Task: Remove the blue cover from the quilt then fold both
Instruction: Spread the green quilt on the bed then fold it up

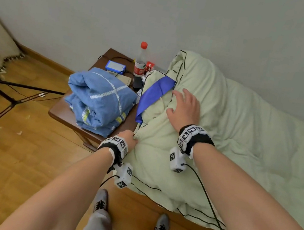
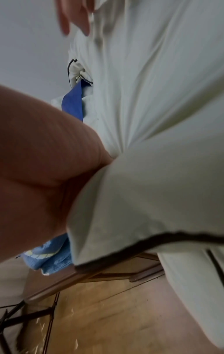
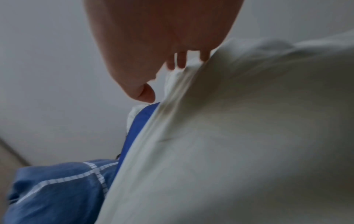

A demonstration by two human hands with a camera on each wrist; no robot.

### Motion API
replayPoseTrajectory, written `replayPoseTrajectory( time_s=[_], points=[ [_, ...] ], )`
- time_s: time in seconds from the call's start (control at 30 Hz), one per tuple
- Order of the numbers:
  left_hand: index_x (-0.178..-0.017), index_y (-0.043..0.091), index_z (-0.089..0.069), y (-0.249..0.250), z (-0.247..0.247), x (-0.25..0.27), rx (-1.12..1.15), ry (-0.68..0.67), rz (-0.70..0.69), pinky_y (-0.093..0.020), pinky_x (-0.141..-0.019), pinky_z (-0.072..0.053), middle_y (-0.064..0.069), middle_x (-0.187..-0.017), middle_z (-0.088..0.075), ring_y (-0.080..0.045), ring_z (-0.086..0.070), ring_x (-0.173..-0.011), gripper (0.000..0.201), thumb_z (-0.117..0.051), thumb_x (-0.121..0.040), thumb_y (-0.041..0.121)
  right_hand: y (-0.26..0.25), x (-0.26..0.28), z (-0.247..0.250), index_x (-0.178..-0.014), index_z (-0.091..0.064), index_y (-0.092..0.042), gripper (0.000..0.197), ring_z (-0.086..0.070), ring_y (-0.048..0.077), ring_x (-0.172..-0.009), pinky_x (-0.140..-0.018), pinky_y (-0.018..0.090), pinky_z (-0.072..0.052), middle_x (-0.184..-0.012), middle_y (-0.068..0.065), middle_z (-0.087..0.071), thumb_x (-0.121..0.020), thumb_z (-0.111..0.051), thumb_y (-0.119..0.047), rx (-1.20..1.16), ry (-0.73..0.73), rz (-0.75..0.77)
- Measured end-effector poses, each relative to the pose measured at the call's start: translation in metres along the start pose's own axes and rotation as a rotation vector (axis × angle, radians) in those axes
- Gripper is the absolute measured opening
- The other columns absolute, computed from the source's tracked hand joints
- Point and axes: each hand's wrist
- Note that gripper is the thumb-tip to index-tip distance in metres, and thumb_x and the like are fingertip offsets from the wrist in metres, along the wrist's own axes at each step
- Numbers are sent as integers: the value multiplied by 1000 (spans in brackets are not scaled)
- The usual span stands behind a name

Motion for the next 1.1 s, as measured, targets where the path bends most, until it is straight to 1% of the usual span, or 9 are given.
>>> replayPoseTrajectory(
  time_s=[0.13,0.2,0.3,0.4,0.53,0.7,0.9,1.0,1.1],
  points=[
    [-114,5,-61,-18,12,-1,-46,-41,-31,-28,-79,-43,-14,-116,-63,-33,-59,-108,39,-56,-94,38,10,29,-5,-153,-11,-32,94,-3,23,-150,-110,62,-22,-163,6,-2,-77,-59,-60,-78,-91,-435],
    [-94,8,-63,-34,22,-1,-72,-74,-37,-27,-74,-42,-11,-101,-64,-31,-61,-102,28,-58,-92,36,5,45,-21,-154,1,-40,102,7,20,-151,-114,58,-20,-164,0,7,-76,-58,-71,-164,-280,-414],
    [-65,14,-51,-66,33,9,-36,-115,32,-26,-61,-43,-2,-69,-54,-24,-59,-76,30,-64,-86,30,-18,57,-57,-154,7,-41,109,5,19,-152,-118,56,-15,-165,1,10,-74,-60,-75,-223,-526,-337],
    [-85,9,-64,-98,24,17,-20,-168,113,-30,-69,-55,-5,-79,-62,-26,-65,-78,24,-66,-84,33,-36,60,-89,-153,10,-41,111,1,18,-152,-117,59,-12,-165,1,10,-73,-56,-79,-164,-677,-263],
    [-115,6,-63,-111,5,22,-70,-195,194,-35,-81,-57,-12,-106,-67,-30,-65,-96,40,-64,-84,33,-42,67,-96,-155,4,-40,104,4,17,-152,-117,58,-13,-165,-1,8,-78,-60,-70,-198,-757,-178],
    [-133,8,-43,-33,28,38,7,-2,103,-35,-96,-47,-16,-129,-54,-34,-55,-115,53,-57,-83,15,-16,77,-56,-155,-19,-36,93,-7,18,-151,-120,47,-19,-164,3,-7,-78,-69,-54,-308,-547,-134],
    [-137,7,-40,98,42,48,-96,230,-85,-43,-105,-37,-20,-139,-42,-39,-42,-128,63,-60,-81,26,41,106,17,-151,-34,-30,83,-24,15,-147,-119,33,-23,-163,-2,-17,-79,-74,-41,-466,-506,-194],
    [-144,6,-37,154,30,47,-138,238,-152,-44,-108,-34,-21,-145,-38,-41,-39,-131,72,-63,-83,35,84,126,70,-149,-37,-28,79,-44,21,-136,-110,33,-36,-154,0,-38,-80,-75,-37,-452,-482,-301],
    [-144,8,-41,206,5,49,-164,167,-247,-44,-110,-34,-22,-146,-39,-39,-37,-134,70,-64,-85,38,132,148,119,-148,-39,-27,76,-48,22,-132,-105,31,-39,-150,-1,-45,-82,-74,-39,-389,-445,-385]
  ],
)
Point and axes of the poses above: each hand's wrist, its own x-axis away from the middle knuckle, its own z-axis out of the back of the hand, y = z × x
